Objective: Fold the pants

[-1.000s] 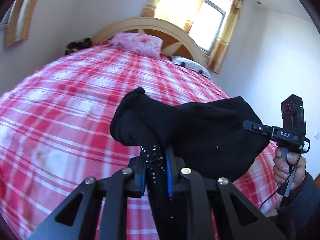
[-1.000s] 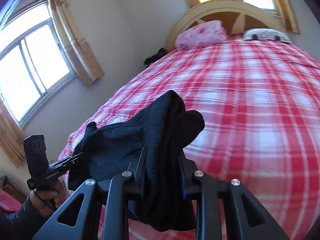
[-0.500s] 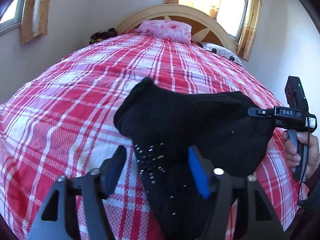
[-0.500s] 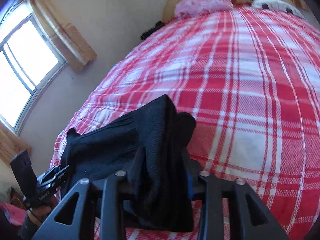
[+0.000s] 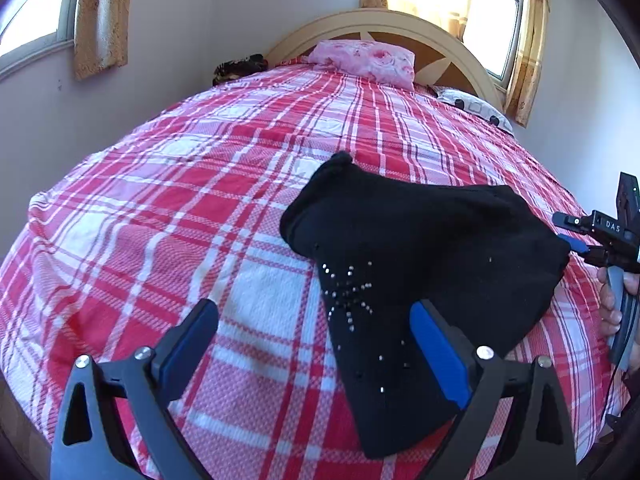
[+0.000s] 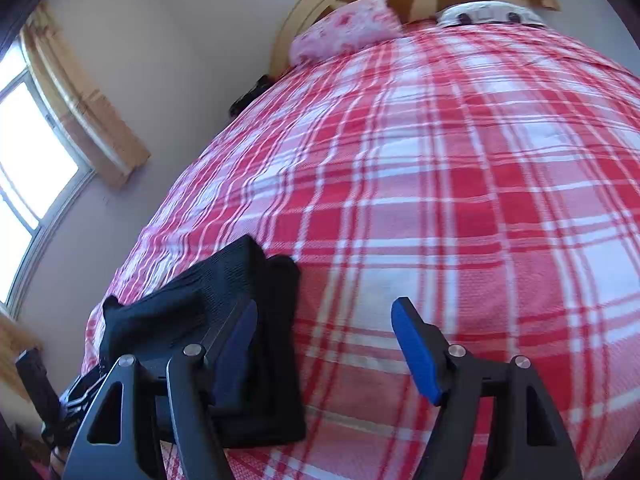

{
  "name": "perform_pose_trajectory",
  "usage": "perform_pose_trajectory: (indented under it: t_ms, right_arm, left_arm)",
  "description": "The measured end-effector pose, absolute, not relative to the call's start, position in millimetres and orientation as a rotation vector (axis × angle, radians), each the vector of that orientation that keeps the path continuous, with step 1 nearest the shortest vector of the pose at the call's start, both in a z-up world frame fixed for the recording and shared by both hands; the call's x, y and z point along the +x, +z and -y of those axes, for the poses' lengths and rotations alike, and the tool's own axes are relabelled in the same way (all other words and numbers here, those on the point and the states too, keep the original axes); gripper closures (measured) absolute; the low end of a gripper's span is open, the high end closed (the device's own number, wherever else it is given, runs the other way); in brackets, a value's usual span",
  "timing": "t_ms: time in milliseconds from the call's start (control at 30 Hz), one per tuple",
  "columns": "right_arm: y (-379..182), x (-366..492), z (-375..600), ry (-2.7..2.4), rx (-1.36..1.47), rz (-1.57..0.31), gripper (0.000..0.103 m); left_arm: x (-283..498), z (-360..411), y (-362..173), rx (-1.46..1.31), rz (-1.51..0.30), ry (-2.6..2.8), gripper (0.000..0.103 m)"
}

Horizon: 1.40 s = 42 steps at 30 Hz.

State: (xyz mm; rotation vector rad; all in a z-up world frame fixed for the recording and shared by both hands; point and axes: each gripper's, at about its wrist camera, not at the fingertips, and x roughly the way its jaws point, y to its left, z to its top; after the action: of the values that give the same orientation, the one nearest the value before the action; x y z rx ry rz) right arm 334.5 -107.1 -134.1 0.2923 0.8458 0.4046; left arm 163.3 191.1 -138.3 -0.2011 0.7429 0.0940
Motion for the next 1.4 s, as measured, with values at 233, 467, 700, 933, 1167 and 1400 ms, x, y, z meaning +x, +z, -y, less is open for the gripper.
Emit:
perform_pose_trajectory:
  t_ms: [233,467,700,933,1167,1400]
  right_arm:
    - [-121.4,297.9,128.9,0.36,0.33,-0.785,0.032]
    - [-96.0,226.6,126.4,0.386,0.341,-0.686,0.032]
    - [-72.8,163.8,117.5,0.368,0.283,-0.62,0.032]
    - [-51.9,118.9,97.9,0.379,0.193,-0.542,0.032]
    - [-37.6,99.8,80.1,0.394,0.135,-0.507,0.032]
    - [-36.8,93.1,75.9,0.393,0.123,-0.508,0.032]
  left_arm:
    - [134.5,-180.4,-113.6,-0.166,-0.664,0.103,0.004]
    - [109.7,-157.2,-84.4,-0.123,-0.594,0.077,0.004]
    - [89.3,-141.7,-63.2,-0.137,-0.545,0.027,0.004]
    - [76.9,-138.8,-52.2,-0.152,-0.516,0.017,0.004]
    - [68.0,-137.6,-48.4,-0.158,-0.499,0.017,0.004]
    - [62.6,-133.7,-42.1,-0.155,-0.481,0.007,0.004]
